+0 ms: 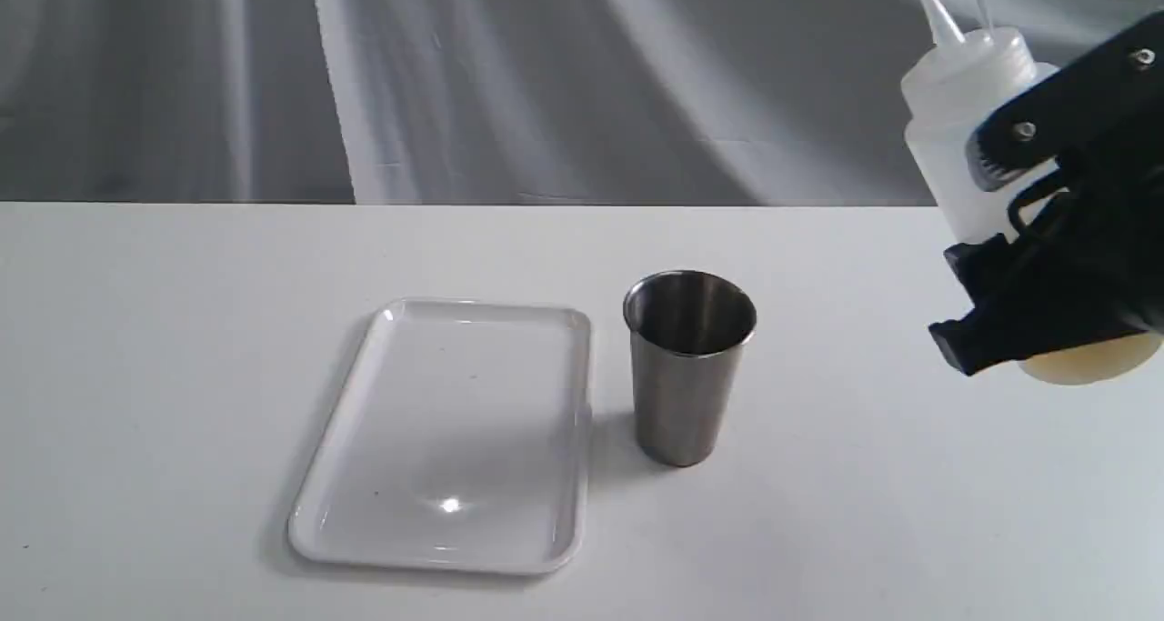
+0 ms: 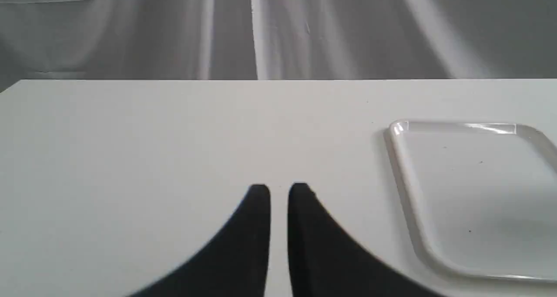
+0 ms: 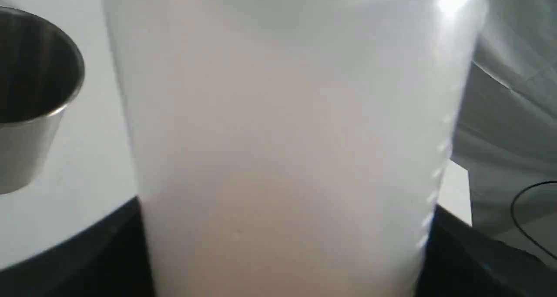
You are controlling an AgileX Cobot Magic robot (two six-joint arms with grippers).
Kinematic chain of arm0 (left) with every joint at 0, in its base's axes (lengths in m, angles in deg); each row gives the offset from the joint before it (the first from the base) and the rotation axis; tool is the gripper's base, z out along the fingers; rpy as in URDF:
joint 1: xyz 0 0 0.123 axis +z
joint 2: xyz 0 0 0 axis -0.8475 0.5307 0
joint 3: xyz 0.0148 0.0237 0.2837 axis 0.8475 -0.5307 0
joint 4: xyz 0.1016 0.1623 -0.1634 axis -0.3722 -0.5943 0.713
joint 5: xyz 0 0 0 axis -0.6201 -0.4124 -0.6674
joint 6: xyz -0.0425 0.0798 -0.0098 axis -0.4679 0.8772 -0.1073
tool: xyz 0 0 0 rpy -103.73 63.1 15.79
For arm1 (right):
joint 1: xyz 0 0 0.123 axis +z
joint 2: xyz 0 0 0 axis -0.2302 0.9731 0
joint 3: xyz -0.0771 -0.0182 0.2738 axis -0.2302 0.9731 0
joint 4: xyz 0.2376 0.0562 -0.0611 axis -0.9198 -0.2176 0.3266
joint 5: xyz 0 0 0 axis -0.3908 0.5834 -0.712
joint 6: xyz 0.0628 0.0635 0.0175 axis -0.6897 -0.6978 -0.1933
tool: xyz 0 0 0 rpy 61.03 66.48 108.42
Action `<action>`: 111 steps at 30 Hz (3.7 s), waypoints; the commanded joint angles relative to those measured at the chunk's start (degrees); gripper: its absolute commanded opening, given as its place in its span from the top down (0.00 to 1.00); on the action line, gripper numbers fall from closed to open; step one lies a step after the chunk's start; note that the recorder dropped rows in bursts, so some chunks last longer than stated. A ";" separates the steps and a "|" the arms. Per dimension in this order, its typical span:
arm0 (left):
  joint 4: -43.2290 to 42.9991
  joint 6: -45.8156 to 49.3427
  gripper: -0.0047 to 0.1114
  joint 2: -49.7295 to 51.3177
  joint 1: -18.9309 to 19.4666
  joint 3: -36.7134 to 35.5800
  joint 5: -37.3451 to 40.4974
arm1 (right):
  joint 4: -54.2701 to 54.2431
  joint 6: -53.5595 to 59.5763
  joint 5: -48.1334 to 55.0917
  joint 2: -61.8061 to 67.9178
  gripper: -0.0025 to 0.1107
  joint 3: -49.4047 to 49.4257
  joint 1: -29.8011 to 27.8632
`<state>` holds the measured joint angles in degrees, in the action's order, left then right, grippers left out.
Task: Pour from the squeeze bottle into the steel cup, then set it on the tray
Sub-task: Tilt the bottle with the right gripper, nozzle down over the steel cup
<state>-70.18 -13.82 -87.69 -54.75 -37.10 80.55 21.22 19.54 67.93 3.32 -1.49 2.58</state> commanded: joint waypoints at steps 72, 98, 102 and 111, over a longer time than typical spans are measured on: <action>-0.02 -0.18 0.89 -0.15 -0.13 -0.25 -0.41 | 29.85 19.59 16.93 29.00 0.98 -12.66 2.70; -0.02 -0.27 0.89 -0.15 -0.13 -0.25 -0.41 | 29.85 36.16 15.38 29.00 0.98 -12.56 2.87; -0.02 -0.27 0.89 -0.15 -0.13 -0.25 -0.41 | 29.85 40.01 14.81 29.00 0.98 -12.56 2.87; -0.02 -0.04 0.89 -0.15 -0.13 -0.25 -0.41 | 29.85 43.31 14.81 29.00 0.98 -12.56 2.95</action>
<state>-70.18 -13.82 -87.69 -54.75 -37.10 80.55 49.73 62.54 82.03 32.89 -13.66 5.38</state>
